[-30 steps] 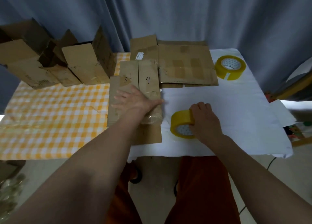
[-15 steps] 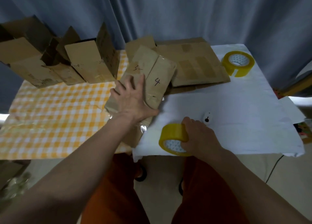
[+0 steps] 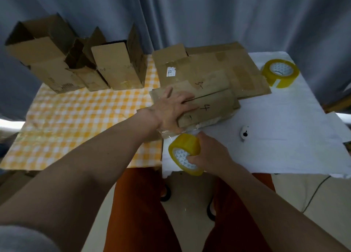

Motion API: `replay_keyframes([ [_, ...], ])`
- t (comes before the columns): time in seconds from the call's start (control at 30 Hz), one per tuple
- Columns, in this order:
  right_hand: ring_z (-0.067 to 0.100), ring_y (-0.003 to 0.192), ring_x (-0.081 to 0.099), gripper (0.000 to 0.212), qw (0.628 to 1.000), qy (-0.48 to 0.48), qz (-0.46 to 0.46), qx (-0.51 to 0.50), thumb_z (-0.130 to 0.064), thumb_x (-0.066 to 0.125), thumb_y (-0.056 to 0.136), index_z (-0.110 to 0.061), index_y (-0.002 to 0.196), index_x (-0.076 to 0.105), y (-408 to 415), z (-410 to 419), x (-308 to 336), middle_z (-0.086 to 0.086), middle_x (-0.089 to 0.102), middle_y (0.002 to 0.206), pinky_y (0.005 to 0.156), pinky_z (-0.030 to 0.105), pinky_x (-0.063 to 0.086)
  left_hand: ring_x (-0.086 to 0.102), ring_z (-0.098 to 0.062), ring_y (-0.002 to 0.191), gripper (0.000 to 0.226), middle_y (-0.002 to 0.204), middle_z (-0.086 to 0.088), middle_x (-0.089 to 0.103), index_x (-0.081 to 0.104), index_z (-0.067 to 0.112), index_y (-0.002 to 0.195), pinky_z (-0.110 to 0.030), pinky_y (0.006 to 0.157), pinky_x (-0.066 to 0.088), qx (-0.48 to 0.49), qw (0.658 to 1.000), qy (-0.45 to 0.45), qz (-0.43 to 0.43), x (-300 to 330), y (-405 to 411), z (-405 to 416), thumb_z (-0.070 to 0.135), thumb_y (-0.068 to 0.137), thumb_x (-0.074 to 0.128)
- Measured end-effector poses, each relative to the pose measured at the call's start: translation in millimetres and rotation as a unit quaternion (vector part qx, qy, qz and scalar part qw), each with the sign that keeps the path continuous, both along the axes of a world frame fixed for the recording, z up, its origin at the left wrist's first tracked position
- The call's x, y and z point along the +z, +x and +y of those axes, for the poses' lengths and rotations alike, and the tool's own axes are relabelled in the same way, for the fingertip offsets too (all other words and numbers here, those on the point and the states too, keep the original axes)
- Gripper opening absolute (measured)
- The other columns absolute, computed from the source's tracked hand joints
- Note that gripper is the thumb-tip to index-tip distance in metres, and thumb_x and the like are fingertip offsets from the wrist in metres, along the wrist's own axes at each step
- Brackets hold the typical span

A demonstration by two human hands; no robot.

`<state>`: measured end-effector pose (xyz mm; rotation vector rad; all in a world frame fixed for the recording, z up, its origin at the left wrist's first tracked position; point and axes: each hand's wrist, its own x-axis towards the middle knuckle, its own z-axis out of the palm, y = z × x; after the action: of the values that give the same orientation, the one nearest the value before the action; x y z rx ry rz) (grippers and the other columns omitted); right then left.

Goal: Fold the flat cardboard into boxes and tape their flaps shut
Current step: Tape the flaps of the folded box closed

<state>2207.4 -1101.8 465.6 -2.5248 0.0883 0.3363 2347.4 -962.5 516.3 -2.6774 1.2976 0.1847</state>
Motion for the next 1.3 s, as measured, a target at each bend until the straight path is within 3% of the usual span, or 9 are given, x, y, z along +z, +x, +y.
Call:
replay_keyframes([
  [0.17, 0.017, 0.089, 0.052, 0.053, 0.999, 0.037, 0.038, 0.005, -0.051, 0.069, 0.069, -0.024, 0.101, 0.035, 4, 16, 0, -0.009, 0.046, 0.090, 0.069, 0.031, 0.038, 0.019, -0.026, 0.143, 0.102, 0.156, -0.005, 0.025, 0.028, 0.030, 0.149, -0.052, 0.116, 0.014, 0.238, 0.948, -0.212, -0.013, -26, -30, 26, 0.059, 0.064, 0.078],
  [0.23, 0.013, 0.086, 0.052, 0.051, 0.997, 0.052, 0.053, 0.016, -0.049, 0.069, 0.069, -0.023, 0.100, 0.036, 4, 21, -1, -0.013, 0.045, 0.085, 0.067, 0.031, 0.039, 0.029, -0.026, 0.138, 0.105, 0.149, -0.009, 0.034, 0.035, 0.021, 0.145, -0.043, 0.114, 0.027, 0.413, 0.823, -0.386, 0.044, -35, -51, 43, 0.055, 0.059, 0.084],
  [0.33, 0.006, 0.080, 0.048, 0.054, 0.994, 0.082, 0.075, 0.022, -0.048, 0.071, 0.069, -0.025, 0.103, 0.035, 3, 25, -3, -0.018, 0.040, 0.082, 0.062, 0.026, 0.036, 0.053, -0.027, 0.117, 0.091, 0.132, -0.014, 0.053, 0.046, 0.007, 0.135, -0.040, 0.100, 0.045, 0.613, 0.551, -0.498, 0.268, -52, -79, 64, 0.052, 0.064, 0.082],
  [0.43, 0.005, 0.081, 0.046, 0.061, 0.989, 0.115, 0.096, 0.002, -0.048, 0.072, 0.068, -0.024, 0.111, 0.037, 2, 31, -4, -0.015, 0.043, 0.090, 0.057, 0.021, 0.033, 0.065, -0.017, 0.066, 0.042, 0.085, -0.005, 0.068, 0.067, 0.015, 0.093, -0.037, 0.076, 0.054, 0.589, 0.449, -0.466, 0.485, -59, -105, 68, 0.050, 0.071, 0.074],
  [0.77, -0.005, 0.074, 0.050, 0.039, 0.970, 0.226, 0.089, -0.005, -0.039, 0.076, 0.075, -0.033, 0.094, 0.043, 1, 14, 5, -0.021, 0.047, 0.085, 0.048, 0.006, 0.038, 0.064, -0.029, 0.083, 0.029, 0.093, -0.012, 0.068, 0.062, 0.011, 0.102, -0.046, 0.085, 0.051, 0.587, 0.397, -0.444, 0.549, -60, -93, 37, 0.033, 0.084, 0.069],
  [0.9, 0.001, 0.073, 0.056, 0.038, 0.952, 0.282, 0.111, -0.026, -0.034, 0.076, 0.076, -0.021, 0.103, 0.052, 2, -5, 5, -0.011, 0.056, 0.087, 0.040, 0.006, 0.037, 0.069, -0.023, 0.056, 0.014, 0.065, -0.010, 0.071, 0.062, 0.005, 0.088, -0.031, 0.050, 0.055, 0.571, 0.395, -0.479, 0.537, -57, -89, 28, 0.019, 0.088, 0.065],
  [1.1, 0.004, 0.065, 0.063, 0.024, 0.930, 0.340, 0.127, -0.050, -0.037, 0.067, 0.085, -0.016, 0.096, 0.064, 8, -24, 3, 0.001, 0.065, 0.085, 0.051, 0.020, 0.048, 0.059, -0.035, 0.097, 0.006, 0.102, -0.020, 0.061, 0.062, 0.006, 0.095, -0.051, 0.100, 0.043, 0.574, 0.302, -0.569, 0.506, -73, -91, 18, 0.010, 0.092, 0.059],
  [1.17, 0.016, 0.078, 0.062, 0.029, 0.946, 0.296, 0.095, -0.093, -0.034, 0.054, 0.094, -0.008, 0.101, 0.064, 16, -39, -2, 0.013, 0.065, 0.097, 0.061, 0.027, 0.050, 0.059, -0.028, 0.082, 0.010, 0.089, -0.014, 0.060, 0.060, 0.007, 0.081, -0.047, 0.098, 0.044, 0.584, 0.299, -0.590, 0.471, -77, -88, 14, 0.003, 0.090, 0.059],
  [1.3, 0.029, 0.116, 0.044, 0.034, 0.989, -0.034, -0.016, -0.140, -0.010, 0.039, 0.096, -0.010, 0.126, 0.054, 27, -88, -25, 0.016, 0.047, 0.131, 0.090, 0.037, 0.040, 0.059, -0.025, 0.075, 0.016, 0.087, -0.014, 0.061, 0.061, 0.004, 0.078, -0.040, 0.091, 0.050, 0.599, 0.315, -0.602, 0.424, -84, -79, 10, -0.009, 0.086, 0.058],
])
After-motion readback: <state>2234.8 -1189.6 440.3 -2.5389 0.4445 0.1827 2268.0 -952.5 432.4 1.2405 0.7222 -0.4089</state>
